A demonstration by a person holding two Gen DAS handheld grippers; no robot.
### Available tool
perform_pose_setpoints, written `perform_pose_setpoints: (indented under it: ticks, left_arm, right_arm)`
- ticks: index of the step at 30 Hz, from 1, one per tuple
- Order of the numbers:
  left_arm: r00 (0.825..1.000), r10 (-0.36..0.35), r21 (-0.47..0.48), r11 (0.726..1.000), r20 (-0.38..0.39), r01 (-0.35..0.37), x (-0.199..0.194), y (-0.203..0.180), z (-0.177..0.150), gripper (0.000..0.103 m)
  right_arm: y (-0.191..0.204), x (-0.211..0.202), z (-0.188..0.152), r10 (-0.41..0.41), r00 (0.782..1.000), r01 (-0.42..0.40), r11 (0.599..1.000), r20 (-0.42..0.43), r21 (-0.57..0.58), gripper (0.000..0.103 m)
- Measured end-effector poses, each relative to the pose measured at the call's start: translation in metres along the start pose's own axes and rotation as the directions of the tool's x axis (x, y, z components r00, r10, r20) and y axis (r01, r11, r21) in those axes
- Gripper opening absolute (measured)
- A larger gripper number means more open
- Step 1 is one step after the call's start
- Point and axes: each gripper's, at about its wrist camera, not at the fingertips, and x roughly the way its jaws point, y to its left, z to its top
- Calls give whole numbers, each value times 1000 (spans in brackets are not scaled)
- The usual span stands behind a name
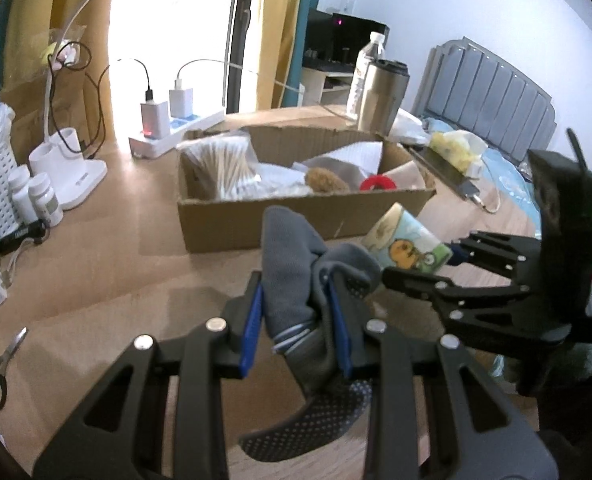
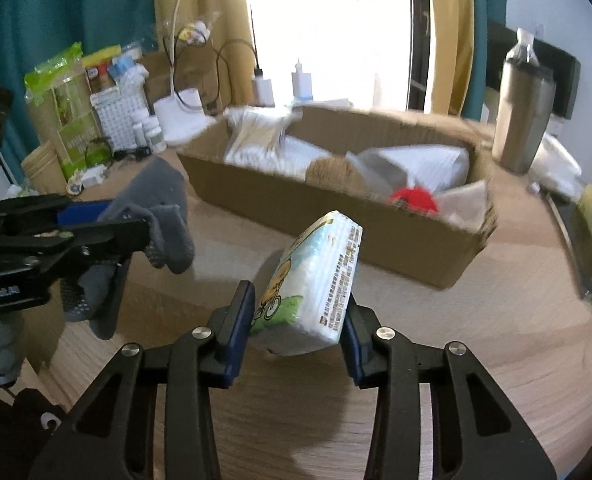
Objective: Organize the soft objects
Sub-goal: 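Carry the tissue pack and grey sock with both grippers down into the box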
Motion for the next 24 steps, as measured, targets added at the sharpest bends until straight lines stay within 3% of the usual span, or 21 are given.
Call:
perform_pose_setpoints:
  ticks: [24]
  left_arm:
    - [995,3,26,1000,98,-6,-2,-5,58,32]
  right_arm:
    - [-42,-34,43,-30,990,29,1000,139,11,42]
